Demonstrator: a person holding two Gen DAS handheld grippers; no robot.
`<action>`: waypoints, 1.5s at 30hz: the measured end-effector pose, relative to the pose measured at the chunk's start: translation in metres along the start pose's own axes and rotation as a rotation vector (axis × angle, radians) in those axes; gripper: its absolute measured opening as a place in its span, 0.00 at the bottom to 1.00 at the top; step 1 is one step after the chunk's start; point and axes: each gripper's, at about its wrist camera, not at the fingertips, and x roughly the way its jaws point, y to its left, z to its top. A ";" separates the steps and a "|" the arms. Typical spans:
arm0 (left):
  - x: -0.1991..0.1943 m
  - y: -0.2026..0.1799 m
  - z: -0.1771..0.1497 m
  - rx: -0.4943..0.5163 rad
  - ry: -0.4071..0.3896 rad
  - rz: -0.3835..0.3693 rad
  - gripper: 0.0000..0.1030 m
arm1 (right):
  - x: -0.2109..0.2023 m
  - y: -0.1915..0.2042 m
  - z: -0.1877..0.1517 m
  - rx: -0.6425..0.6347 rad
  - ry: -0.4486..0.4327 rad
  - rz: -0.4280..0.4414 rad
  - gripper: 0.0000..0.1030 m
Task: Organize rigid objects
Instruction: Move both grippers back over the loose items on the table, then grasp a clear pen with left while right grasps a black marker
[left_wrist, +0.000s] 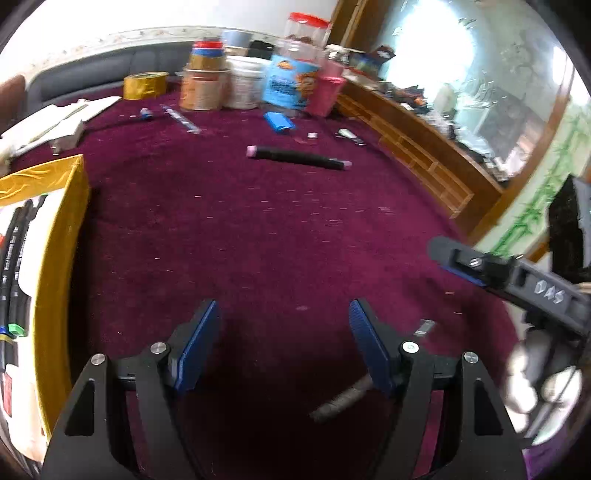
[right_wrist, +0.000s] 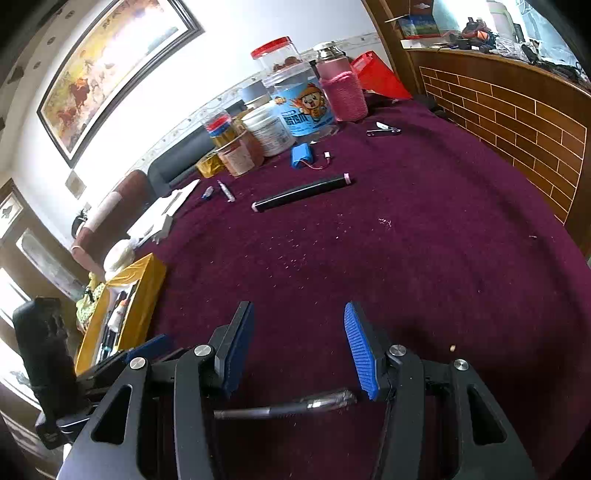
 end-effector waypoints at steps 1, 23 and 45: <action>0.004 0.002 -0.001 0.004 -0.003 0.040 0.69 | 0.005 -0.003 0.002 0.010 0.003 -0.003 0.44; 0.017 0.011 -0.004 -0.012 0.022 0.094 0.85 | 0.043 -0.003 -0.003 0.143 -0.099 -0.107 0.48; 0.022 0.013 -0.005 -0.022 0.038 0.214 0.93 | 0.055 0.003 -0.004 0.090 -0.048 -0.113 0.52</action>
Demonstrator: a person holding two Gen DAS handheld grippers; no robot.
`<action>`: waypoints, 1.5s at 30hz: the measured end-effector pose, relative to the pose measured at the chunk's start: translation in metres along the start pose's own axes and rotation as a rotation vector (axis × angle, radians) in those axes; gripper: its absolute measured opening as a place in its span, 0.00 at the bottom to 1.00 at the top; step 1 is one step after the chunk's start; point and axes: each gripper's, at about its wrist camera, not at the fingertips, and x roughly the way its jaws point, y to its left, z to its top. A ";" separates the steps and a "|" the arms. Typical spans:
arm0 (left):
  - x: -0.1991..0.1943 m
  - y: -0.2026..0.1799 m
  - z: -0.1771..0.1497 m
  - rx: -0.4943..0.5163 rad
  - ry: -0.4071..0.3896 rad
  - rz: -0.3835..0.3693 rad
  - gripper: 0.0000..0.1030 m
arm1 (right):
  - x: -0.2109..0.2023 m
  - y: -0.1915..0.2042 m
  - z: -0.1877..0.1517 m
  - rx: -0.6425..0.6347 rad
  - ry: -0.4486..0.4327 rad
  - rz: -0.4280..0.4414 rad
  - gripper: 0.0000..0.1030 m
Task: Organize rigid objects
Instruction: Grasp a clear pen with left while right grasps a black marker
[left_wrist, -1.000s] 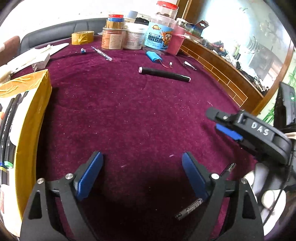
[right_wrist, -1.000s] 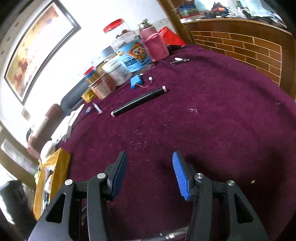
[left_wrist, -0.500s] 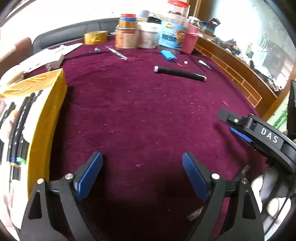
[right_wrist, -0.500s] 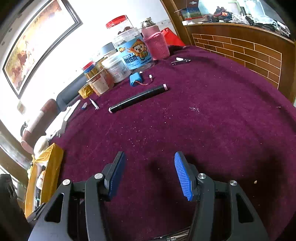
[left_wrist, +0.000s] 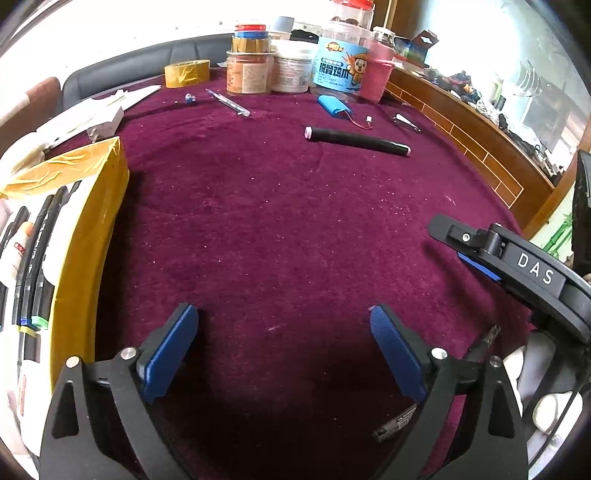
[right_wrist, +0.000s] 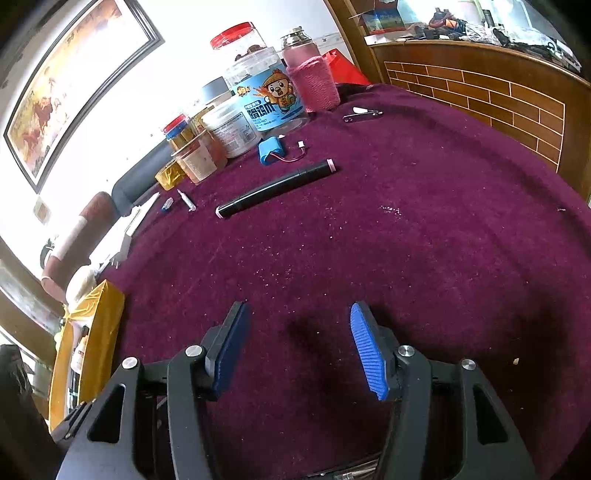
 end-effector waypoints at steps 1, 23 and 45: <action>0.000 -0.001 0.000 0.002 0.002 0.000 0.94 | 0.000 0.001 0.000 -0.003 0.000 -0.001 0.52; 0.000 0.001 0.000 -0.009 0.001 -0.041 1.00 | 0.075 0.058 0.134 -0.375 0.059 -0.128 0.53; -0.002 0.004 0.002 -0.026 -0.006 -0.071 1.00 | 0.122 0.093 0.085 -0.607 0.367 -0.089 0.33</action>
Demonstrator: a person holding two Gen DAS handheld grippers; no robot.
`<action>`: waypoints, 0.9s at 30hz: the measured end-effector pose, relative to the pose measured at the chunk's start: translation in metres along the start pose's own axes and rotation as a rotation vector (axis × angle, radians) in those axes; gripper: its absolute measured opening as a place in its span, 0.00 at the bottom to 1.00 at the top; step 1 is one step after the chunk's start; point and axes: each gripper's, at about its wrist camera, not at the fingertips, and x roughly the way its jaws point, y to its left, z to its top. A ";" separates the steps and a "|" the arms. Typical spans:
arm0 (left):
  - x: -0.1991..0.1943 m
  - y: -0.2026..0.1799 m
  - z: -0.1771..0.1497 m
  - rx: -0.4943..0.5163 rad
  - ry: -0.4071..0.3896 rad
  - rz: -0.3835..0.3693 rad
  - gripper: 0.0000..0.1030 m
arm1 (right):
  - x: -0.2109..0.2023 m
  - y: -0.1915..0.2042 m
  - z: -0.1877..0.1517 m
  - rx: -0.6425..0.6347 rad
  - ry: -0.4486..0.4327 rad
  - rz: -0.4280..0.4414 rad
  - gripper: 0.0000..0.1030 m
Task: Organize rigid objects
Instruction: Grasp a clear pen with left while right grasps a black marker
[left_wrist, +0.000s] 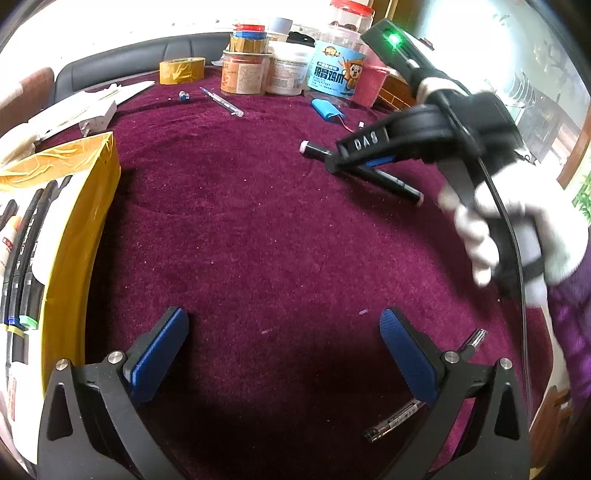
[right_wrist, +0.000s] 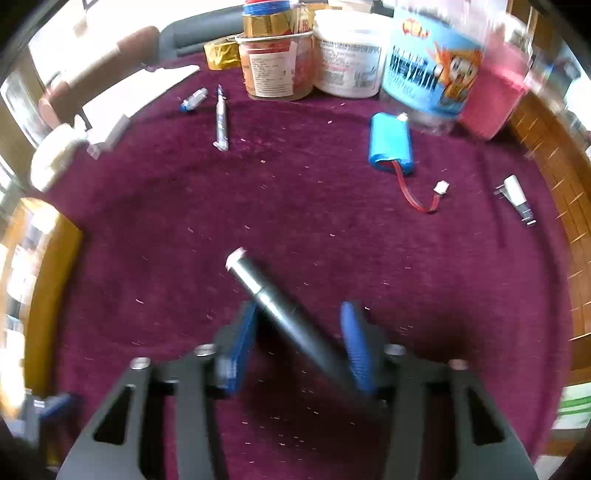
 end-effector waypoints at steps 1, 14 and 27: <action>0.000 0.000 0.000 -0.003 -0.001 -0.004 1.00 | -0.002 0.004 -0.005 -0.002 -0.007 0.002 0.25; -0.004 0.007 0.000 -0.035 -0.021 -0.052 1.00 | -0.062 -0.076 -0.122 0.271 0.016 -0.036 0.12; -0.030 -0.003 -0.005 -0.004 -0.009 -0.188 1.00 | -0.098 -0.091 -0.200 0.350 -0.062 0.041 0.13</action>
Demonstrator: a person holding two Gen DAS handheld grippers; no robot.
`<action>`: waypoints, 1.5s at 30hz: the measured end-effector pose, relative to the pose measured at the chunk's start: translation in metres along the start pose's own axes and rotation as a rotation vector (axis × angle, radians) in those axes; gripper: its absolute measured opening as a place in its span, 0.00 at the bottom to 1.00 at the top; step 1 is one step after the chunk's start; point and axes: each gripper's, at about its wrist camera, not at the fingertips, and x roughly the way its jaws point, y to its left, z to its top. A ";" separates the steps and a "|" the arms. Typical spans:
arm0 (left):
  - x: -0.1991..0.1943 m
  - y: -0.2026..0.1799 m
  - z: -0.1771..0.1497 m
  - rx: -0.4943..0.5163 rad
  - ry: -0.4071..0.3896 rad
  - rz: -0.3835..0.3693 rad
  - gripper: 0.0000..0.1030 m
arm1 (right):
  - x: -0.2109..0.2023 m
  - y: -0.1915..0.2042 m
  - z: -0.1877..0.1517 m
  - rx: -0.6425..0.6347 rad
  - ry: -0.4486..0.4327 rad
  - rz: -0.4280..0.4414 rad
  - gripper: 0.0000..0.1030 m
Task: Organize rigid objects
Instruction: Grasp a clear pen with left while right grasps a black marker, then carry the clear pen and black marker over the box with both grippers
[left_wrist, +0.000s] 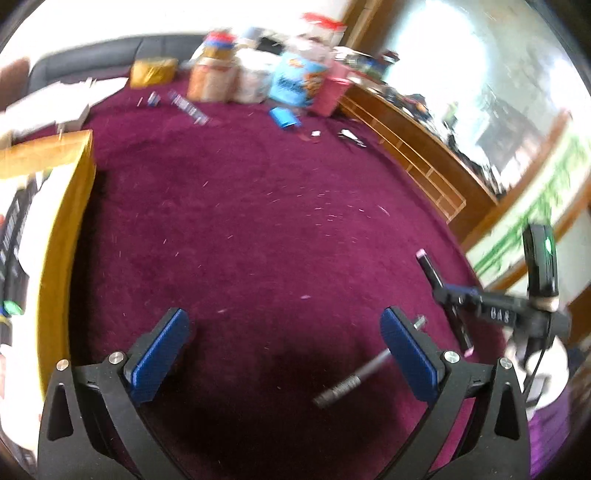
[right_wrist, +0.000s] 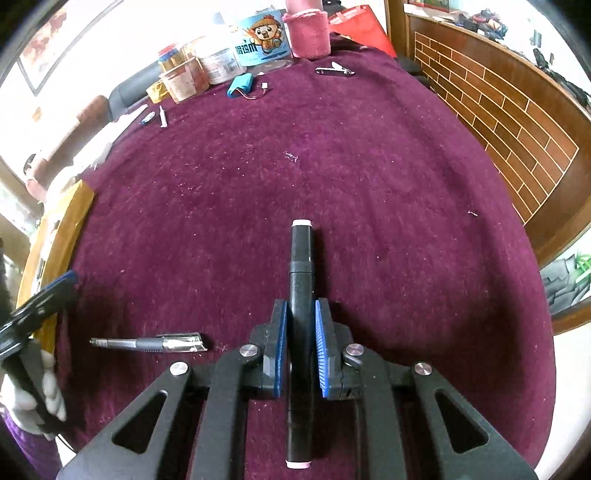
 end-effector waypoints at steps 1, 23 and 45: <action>-0.004 -0.012 -0.002 0.061 -0.011 0.021 1.00 | 0.000 0.001 0.000 -0.001 -0.005 -0.001 0.13; 0.045 -0.120 -0.035 0.488 0.153 0.136 0.31 | -0.002 -0.006 -0.011 0.016 -0.054 0.054 0.13; -0.117 0.018 -0.032 -0.044 -0.148 -0.201 0.07 | -0.031 0.062 -0.017 -0.032 -0.104 0.292 0.13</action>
